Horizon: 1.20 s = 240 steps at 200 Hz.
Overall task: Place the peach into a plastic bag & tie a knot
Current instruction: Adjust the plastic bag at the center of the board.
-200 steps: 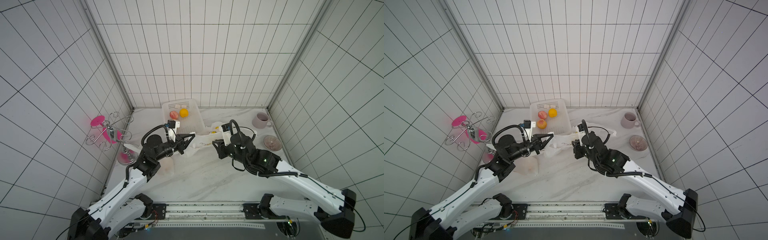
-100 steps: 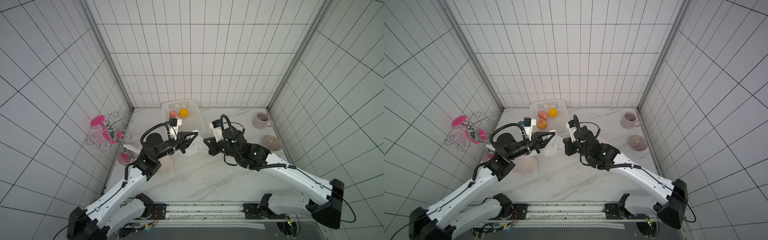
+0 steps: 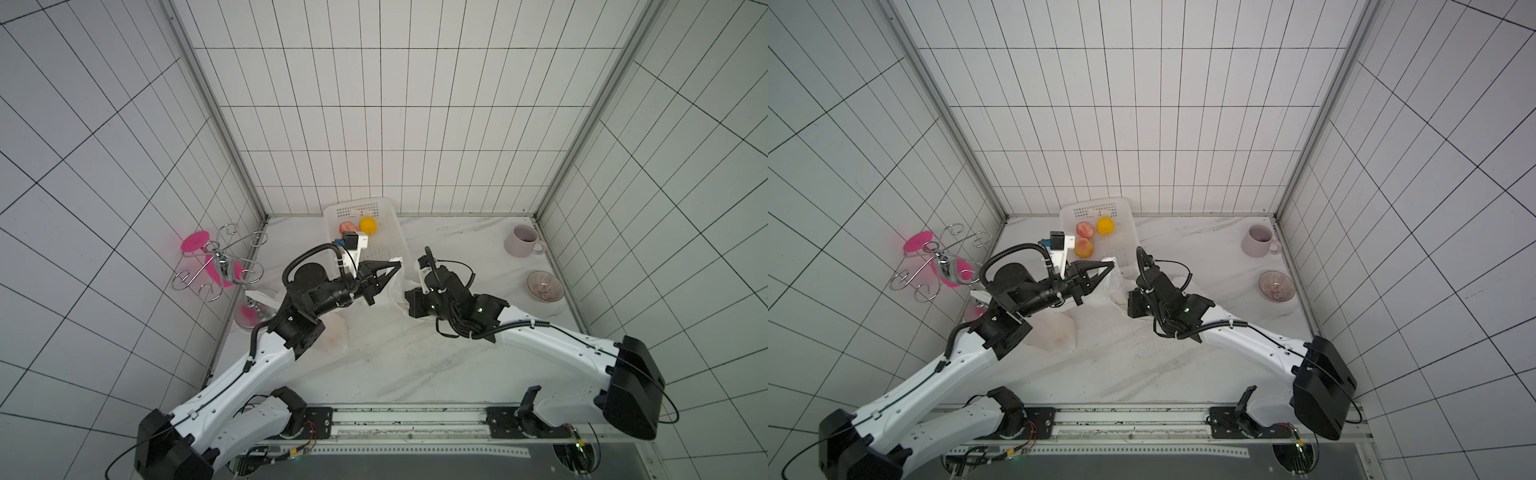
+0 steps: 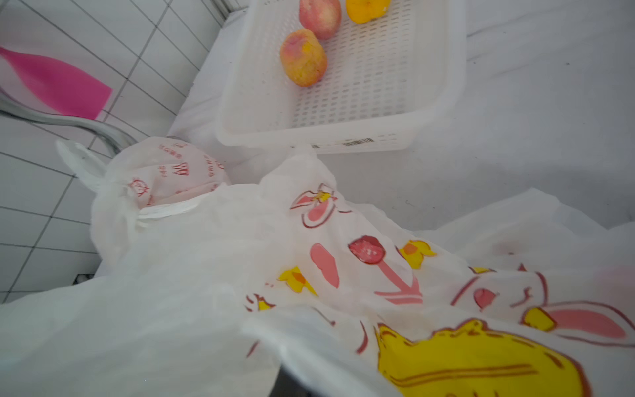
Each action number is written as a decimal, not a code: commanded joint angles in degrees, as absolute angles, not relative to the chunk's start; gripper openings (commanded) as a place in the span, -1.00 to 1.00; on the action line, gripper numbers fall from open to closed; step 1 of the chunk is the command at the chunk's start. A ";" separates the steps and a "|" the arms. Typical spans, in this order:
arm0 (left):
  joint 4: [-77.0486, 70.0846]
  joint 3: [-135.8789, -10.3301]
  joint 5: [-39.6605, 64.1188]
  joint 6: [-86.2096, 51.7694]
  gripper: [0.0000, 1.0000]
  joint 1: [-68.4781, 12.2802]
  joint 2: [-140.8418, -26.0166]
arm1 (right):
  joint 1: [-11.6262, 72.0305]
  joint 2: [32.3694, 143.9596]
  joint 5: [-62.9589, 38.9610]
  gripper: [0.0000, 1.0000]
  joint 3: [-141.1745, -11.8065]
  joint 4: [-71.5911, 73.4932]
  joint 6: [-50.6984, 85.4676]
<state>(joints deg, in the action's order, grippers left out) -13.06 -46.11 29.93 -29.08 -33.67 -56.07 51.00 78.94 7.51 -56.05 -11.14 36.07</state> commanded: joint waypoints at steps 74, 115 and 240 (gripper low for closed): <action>-2.53 -44.21 21.38 -32.55 -1.00 -31.30 -49.17 | 42.96 80.46 10.88 -0.40 -44.89 -16.05 29.90; 6.90 -42.89 14.94 -32.76 -1.00 -28.91 -53.42 | 45.23 68.69 -5.34 -0.04 -47.67 -25.08 19.97; 10.44 -35.31 9.88 -35.77 -1.00 -33.03 -54.74 | 38.33 96.97 -13.88 0.34 -94.18 -29.69 27.39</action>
